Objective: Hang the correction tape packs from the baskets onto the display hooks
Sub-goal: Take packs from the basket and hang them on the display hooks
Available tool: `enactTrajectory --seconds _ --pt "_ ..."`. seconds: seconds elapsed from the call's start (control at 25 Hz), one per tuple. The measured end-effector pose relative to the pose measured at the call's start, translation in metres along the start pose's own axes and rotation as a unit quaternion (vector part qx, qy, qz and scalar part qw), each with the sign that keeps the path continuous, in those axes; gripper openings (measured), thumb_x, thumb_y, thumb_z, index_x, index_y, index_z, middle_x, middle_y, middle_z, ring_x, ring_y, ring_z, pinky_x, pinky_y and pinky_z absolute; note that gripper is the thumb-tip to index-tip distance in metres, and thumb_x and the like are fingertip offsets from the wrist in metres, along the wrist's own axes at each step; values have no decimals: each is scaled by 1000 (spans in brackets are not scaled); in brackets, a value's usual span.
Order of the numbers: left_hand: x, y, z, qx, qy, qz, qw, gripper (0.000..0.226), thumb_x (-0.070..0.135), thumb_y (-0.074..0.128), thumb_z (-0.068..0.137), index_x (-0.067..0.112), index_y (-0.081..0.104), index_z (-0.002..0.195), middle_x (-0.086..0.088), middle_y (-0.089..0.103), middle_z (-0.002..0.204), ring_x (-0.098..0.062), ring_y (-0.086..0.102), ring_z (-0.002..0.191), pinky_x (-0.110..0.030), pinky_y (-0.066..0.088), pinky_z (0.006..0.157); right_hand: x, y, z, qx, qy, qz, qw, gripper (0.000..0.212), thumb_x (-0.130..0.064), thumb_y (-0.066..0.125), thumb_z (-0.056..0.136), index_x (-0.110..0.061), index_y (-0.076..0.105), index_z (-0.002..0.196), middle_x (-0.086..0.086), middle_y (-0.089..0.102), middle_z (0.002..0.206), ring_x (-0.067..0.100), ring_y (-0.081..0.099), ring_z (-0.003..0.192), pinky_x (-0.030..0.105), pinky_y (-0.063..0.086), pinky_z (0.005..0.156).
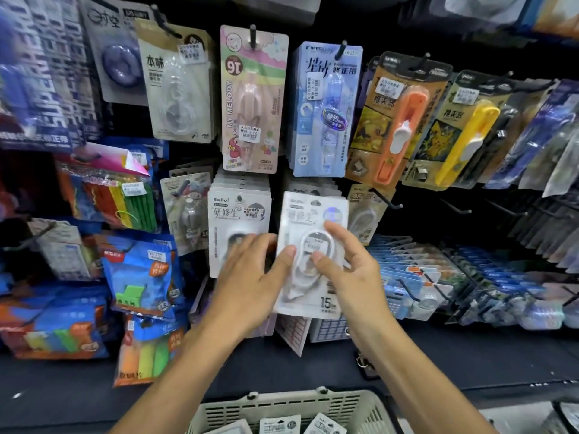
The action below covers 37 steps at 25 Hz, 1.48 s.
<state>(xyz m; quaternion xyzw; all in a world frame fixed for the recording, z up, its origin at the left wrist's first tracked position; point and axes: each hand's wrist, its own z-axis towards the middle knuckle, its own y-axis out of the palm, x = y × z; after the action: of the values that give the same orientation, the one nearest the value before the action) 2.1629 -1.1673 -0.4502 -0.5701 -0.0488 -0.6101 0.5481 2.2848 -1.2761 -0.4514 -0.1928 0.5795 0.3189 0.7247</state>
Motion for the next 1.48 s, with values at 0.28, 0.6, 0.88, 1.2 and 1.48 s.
enactTrajectory --seconds 0.28,0.6,0.88,1.2,1.48 --pt "-19 -5 -2 -53 -14 266 962 60 33 39 104 27 19 160 8 -12 171 -19 -12 157 -51 2 126 -10 -25 37 -21 81 -45 995 41 -16 71 93 -47 65 118 -34 54 118 0 40 133 29 34 100" --pt "-25 -9 -1 -69 1 293 954 71 18 42 99 27 12 162 8 -20 170 -20 -16 157 -51 -1 127 33 -20 29 -120 -131 -608 774 70 2 44 93 -19 29 158 -9 2 170 20 10 155 42 22 124" --pt "-29 -12 -4 -52 21 304 951 68 19 44 98 25 20 161 7 -14 171 -21 -12 158 -49 2 126 16 -4 42 -151 -121 -616 764 61 -12 34 85 -20 44 144 -6 11 170 23 25 151 49 36 113" --pt "-74 48 -82 -70 -12 213 974 48 19 60 91 17 55 139 -11 51 147 -37 46 133 -48 39 106 129 -33 -71 -57 -48 -432 899 49 -3 46 91 -16 57 137 2 43 156 21 46 136 25 37 102" --pt "-199 127 -236 -472 -272 207 813 35 20 60 96 24 61 131 -6 67 130 -25 66 110 -34 53 89 300 -103 -221 -336 364 -512 702 53 -18 64 93 -18 50 144 7 57 144 26 57 127 29 46 100"
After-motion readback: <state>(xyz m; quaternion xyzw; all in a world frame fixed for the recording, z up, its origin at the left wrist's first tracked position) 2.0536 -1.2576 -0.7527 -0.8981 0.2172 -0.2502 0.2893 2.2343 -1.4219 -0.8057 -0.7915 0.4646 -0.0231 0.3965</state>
